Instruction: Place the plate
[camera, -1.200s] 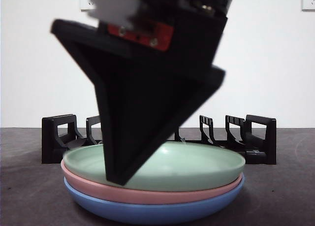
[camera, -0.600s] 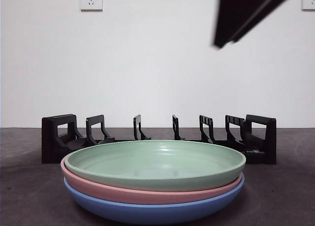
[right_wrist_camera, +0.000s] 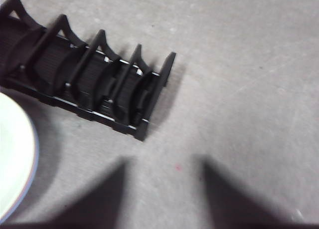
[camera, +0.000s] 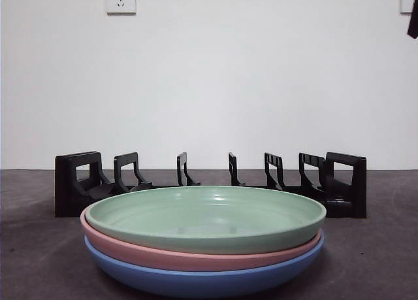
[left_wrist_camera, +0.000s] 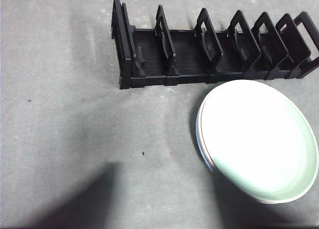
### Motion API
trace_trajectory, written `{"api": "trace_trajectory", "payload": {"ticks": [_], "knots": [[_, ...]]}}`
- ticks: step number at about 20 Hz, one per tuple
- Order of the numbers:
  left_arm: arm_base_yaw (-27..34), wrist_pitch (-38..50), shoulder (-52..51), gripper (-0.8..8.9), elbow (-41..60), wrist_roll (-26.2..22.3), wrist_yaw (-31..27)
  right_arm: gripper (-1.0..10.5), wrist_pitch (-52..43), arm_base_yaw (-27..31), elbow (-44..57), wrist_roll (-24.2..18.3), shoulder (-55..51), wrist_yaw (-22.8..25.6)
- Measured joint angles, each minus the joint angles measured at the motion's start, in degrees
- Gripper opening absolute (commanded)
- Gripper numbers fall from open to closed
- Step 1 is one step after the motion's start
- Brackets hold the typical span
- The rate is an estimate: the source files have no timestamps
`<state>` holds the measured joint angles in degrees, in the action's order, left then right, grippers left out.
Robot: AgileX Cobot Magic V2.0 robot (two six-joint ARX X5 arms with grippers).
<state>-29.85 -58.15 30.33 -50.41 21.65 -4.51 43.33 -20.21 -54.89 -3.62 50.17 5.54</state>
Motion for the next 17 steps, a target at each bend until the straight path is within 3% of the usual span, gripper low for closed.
{"api": "trace_trajectory", "payload": {"ticks": [13, 15, 17], "knots": [[0.33, 0.5, -1.73, 0.08, 0.57, -3.78, -0.79, 0.2, -4.13, -0.02, 0.02, 0.02, -0.28, -0.66], [3.08, 10.67, -7.56, 0.07, 6.58, -6.99, -4.39, 0.2, -4.15, -0.02, 0.02, 0.02, -0.28, -0.63], [7.21, 26.23, -16.61, 0.08, 17.84, -12.92, -4.33, 0.2, -4.17, -0.02, 0.02, 0.02, -0.28, -0.66]]}}
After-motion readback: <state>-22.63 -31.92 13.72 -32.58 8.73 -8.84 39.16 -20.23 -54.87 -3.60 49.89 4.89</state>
